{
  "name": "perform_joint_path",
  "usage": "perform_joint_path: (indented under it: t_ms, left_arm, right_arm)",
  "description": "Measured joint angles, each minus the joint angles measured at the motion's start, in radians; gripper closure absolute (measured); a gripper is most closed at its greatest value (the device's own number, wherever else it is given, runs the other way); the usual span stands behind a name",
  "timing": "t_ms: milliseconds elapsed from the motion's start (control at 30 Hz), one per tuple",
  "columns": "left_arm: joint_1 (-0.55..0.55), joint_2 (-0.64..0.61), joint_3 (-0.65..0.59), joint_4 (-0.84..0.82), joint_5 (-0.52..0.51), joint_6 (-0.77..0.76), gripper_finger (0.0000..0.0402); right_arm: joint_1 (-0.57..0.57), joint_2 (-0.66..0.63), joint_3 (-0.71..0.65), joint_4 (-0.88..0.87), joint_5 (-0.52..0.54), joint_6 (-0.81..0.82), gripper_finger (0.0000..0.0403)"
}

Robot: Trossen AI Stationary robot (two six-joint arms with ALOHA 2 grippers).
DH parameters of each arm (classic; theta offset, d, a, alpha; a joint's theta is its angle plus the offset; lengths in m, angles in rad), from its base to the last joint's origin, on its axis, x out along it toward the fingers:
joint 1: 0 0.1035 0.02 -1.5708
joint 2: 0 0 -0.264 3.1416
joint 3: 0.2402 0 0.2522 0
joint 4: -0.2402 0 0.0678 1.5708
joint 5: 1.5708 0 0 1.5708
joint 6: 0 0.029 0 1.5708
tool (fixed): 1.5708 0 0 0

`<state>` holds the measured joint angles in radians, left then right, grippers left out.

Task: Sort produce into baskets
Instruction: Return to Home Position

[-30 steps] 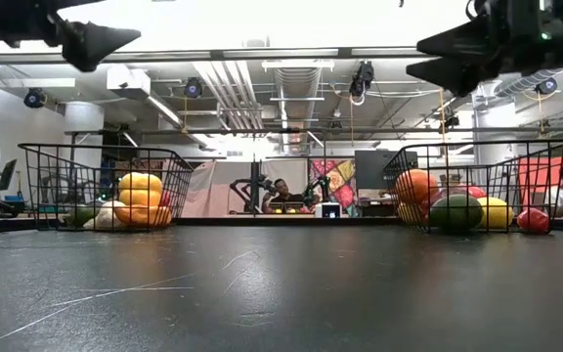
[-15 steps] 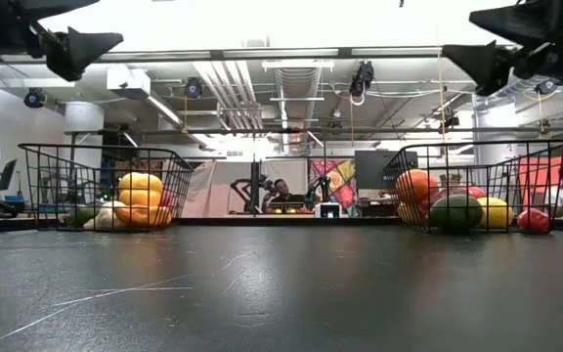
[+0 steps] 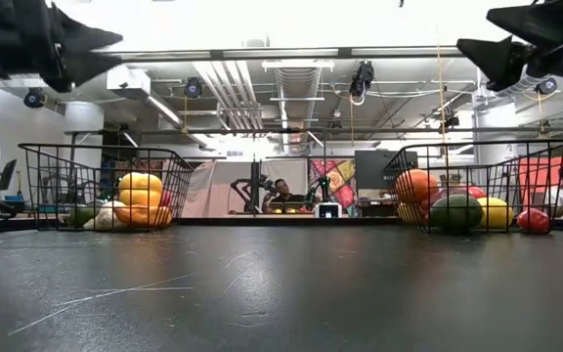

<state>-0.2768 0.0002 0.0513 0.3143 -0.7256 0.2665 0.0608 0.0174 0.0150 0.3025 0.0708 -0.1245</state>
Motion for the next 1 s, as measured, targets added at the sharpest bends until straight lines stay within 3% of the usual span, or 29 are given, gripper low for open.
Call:
perform_joint_path:
  t_ms: [100,367,1000]
  left_arm:
    - [0.000,0.001,-0.005,-0.063,-0.078,-0.038,0.0038]
    - [0.000,0.008,-0.013,-0.204,-0.400,-0.135,0.0038]
    - [0.000,0.022,-0.013,-0.218,-0.409,-0.137,0.0038]
  right_arm:
    - [0.000,0.003,-0.002,-0.005,0.007,-0.010,0.0062]
    - [0.000,0.011,-0.002,-0.165,0.008,-0.070,0.0062]
    - [0.000,0.011,-0.003,-0.255,0.008,0.021,0.0062]
